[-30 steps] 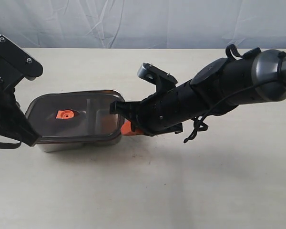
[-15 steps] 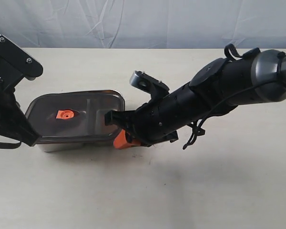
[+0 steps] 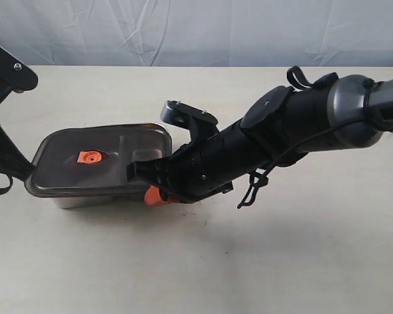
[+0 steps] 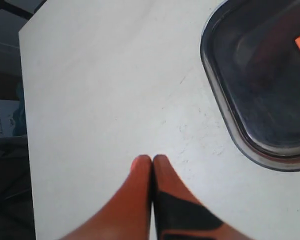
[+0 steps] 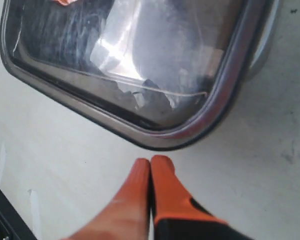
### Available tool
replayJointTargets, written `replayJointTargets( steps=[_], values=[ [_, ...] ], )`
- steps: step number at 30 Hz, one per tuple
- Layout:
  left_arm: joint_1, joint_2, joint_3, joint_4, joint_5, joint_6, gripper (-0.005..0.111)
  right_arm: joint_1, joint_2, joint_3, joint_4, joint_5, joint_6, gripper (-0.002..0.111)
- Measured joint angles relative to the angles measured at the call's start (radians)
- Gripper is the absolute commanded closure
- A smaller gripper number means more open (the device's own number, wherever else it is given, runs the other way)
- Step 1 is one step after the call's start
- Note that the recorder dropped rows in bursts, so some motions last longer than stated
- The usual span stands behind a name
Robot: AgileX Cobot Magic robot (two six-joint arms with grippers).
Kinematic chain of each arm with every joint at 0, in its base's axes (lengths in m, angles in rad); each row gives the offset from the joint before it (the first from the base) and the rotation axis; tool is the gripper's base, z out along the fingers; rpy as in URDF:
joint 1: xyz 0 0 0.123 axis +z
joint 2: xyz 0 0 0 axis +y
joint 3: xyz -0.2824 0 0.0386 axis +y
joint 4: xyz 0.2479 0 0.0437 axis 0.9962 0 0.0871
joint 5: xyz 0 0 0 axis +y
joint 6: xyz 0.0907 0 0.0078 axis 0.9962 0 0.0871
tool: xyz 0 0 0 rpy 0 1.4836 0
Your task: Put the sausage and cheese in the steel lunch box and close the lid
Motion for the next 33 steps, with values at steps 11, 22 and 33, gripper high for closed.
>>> replayJointTargets(
  steps=[11, 22, 33],
  values=[
    [0.093, 0.0, 0.0, -0.009, -0.001, -0.023, 0.106, 0.0, 0.094, -0.06, 0.0, 0.042, 0.0, 0.109],
    [0.097, 0.0, 0.0, -0.022, -0.011, -0.023, 0.106, 0.001, 0.074, -0.094, -0.008, 0.014, 0.002, 0.109],
    [0.097, 0.0, 0.0, -0.04, -0.011, -0.023, 0.106, 0.001, 0.074, -0.094, -0.008, 0.026, 0.002, 0.109]
  ],
)
